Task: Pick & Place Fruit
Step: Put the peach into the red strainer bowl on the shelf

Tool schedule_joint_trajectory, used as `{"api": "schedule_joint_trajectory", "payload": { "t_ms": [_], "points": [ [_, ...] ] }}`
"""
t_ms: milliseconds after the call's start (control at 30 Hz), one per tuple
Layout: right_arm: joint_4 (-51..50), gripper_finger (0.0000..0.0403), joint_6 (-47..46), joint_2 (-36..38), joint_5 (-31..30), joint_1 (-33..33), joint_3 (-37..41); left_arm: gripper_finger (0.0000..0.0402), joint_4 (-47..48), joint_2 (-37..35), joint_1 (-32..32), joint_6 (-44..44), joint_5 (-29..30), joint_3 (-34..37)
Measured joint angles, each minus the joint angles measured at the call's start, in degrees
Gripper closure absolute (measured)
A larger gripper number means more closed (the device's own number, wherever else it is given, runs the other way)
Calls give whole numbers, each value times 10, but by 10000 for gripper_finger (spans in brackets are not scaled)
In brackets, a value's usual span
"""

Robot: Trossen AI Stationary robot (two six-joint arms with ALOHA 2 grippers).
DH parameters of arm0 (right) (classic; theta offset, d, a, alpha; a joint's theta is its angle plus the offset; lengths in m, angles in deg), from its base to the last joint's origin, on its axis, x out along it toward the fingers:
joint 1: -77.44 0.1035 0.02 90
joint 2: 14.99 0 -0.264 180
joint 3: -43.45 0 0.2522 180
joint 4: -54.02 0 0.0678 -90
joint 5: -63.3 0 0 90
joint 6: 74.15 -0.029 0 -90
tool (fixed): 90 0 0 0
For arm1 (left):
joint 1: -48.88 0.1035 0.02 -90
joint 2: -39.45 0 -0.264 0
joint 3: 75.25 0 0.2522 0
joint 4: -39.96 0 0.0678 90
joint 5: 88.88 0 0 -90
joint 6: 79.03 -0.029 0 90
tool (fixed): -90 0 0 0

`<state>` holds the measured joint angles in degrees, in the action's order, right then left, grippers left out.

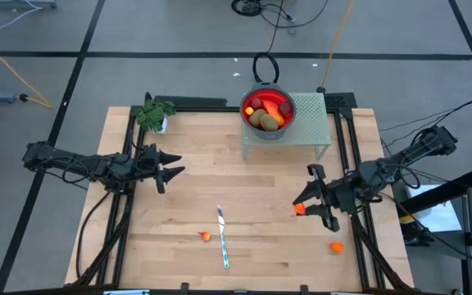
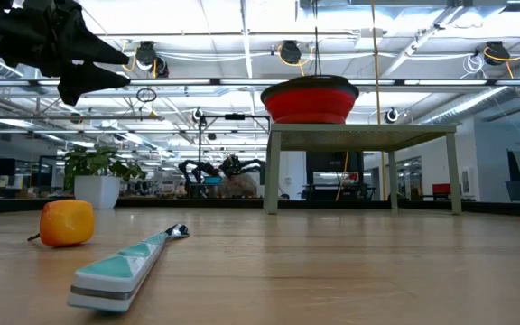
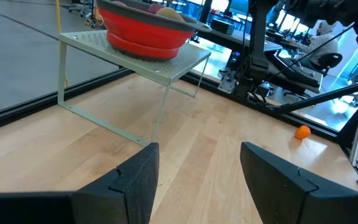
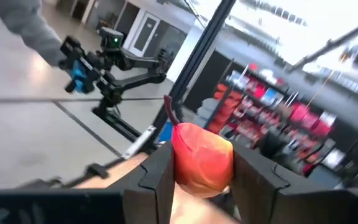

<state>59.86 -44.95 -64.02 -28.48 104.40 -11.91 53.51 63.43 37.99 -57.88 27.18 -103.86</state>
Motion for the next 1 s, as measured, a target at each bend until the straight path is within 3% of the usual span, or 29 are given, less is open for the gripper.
{"api": "schedule_joint_trajectory", "payload": {
  "t_ms": [167, 367, 567, 1000],
  "points": [
    [42, 281, 74, 0, 0, 0, 0, 176, 0, 0, 0, 0, 0, 0],
    [75, 278, 90, 0, -3, 0, 0, 176, 0, 0, 0, 0, 2, 0],
    [73, 278, 72, 0, -99, -8, 0, 176, 0, 0, 0, 0, 31, 0],
    [45, 278, -28, -1, -180, -160, 0, 176, 0, 0, 0, 0, 53, 0]
  ]
}}
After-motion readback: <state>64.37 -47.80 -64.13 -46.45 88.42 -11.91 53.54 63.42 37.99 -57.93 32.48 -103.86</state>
